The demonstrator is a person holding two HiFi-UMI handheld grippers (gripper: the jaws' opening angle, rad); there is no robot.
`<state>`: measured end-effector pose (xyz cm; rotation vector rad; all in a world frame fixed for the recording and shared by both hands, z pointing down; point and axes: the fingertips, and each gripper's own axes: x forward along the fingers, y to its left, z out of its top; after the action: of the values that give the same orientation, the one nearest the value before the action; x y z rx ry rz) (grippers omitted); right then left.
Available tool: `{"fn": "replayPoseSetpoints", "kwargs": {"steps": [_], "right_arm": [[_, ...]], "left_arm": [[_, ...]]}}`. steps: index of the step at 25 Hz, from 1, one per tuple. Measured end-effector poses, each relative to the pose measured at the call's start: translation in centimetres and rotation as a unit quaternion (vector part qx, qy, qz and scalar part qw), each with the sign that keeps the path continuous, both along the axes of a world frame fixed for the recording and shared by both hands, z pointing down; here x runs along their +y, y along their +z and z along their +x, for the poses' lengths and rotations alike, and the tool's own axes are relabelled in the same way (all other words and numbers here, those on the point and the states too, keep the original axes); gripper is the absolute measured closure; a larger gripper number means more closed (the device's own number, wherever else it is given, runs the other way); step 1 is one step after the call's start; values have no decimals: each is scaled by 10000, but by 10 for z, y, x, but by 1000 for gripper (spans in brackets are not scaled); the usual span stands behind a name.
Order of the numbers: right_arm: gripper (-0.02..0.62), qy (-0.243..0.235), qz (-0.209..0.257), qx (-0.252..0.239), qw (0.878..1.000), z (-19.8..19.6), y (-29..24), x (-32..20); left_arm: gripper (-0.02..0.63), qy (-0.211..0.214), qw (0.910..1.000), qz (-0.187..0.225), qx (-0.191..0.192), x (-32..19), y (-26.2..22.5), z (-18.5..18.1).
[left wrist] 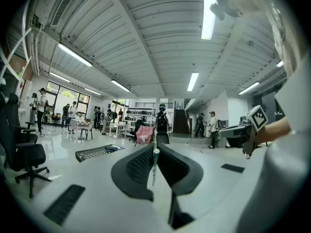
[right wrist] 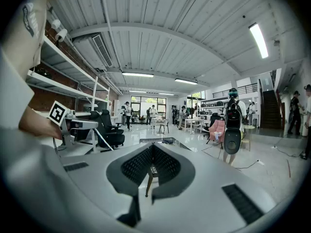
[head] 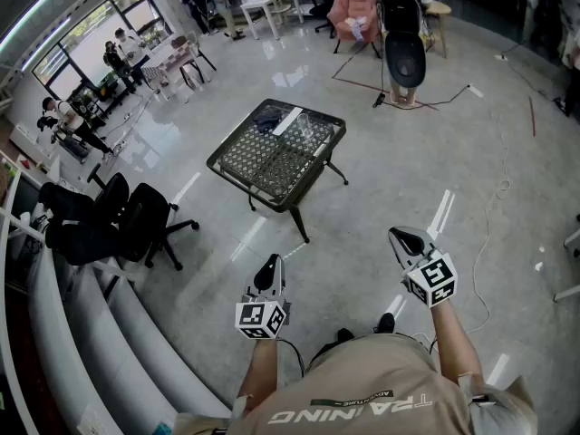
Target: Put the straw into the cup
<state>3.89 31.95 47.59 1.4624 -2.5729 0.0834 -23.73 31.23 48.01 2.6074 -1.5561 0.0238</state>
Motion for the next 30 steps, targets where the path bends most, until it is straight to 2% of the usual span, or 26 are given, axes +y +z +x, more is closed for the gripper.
{"fn": "replayPoseSetpoints", "kwargs": {"steps": [11,15,18,22,26,30], "right_arm": [[578,130,146,-26,9998,-24,0,0],[578,248,20,-42,9997,-19,5,4],[578,247,-7,-34,9997,-14,8,-1],[578,127,205,-91,9997,-10,1,-18],[578,39,211,-285,9994,5,4,-46],[578,-47,189,-390,9990,21,5,-78]], "left_arm": [[569,275,9996,-64,75,-6,15,-13],[569,332,9992,-133,167,-12,13,-9],[569,378,9990,-140,193,-16,11,-3],[569,409,9990,-70,143,-29,5,9],[569,274,9992,-107,260,-54,2,29],[569,195,9997,-35,138,-82,-8,51]]}}
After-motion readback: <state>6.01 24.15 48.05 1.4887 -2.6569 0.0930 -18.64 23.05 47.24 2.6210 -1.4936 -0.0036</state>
